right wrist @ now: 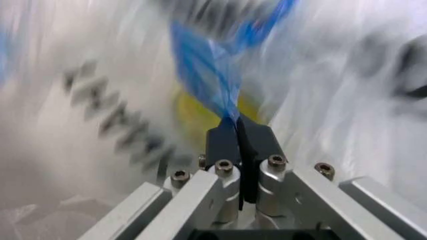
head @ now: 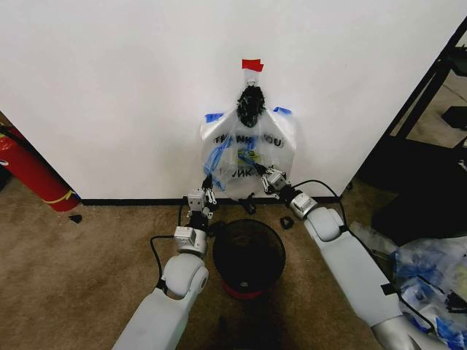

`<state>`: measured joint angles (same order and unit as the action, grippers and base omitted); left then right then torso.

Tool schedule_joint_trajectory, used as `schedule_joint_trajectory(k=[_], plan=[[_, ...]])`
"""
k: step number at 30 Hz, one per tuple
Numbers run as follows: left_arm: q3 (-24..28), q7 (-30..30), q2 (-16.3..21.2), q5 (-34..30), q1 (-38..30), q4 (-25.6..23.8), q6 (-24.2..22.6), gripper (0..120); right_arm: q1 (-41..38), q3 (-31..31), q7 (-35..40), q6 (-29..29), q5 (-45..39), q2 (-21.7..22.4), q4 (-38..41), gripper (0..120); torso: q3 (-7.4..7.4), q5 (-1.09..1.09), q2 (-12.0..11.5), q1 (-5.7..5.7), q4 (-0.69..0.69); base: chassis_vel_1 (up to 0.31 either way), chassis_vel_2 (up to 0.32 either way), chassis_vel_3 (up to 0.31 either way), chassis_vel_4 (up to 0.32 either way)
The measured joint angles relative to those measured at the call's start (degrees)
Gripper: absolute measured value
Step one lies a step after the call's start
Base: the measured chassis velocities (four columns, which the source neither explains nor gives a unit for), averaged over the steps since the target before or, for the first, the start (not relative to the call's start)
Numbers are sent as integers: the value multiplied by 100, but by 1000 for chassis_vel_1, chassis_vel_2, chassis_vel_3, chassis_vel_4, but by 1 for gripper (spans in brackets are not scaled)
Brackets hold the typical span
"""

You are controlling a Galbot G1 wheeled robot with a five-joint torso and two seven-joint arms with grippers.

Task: Pick up the garbage bag from the wall and place it over the trash bin.

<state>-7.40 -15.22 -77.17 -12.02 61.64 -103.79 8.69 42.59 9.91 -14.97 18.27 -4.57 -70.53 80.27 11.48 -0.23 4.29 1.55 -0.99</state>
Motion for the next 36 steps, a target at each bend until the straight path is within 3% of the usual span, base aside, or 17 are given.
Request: schedule_joint_trajectory(k=[5,11,23,36], plan=[[-72,-1,9,-40,199,-238,16,0,602,142,351,139,-1156,-99,779,0,0,1,0,0,2,0,0,0,0],[-200,-15,1,-66,451,-506,144,0,1432,586,213,409,-1639,-156,1670,0,-1,0,2,0,0,0,0,0,0],[-658,-143,20,244,1119,-1166,184,0,2812,1408,-222,1250,-1649,-221,2672,0,-1,1,2,0,-1,0,0,0,0],[-710,-144,-3,531,1498,-1286,225,0,3884,1979,-740,1743,-1385,-234,3017,0,-1,1,2,-1,-1,0,0,0,0]])
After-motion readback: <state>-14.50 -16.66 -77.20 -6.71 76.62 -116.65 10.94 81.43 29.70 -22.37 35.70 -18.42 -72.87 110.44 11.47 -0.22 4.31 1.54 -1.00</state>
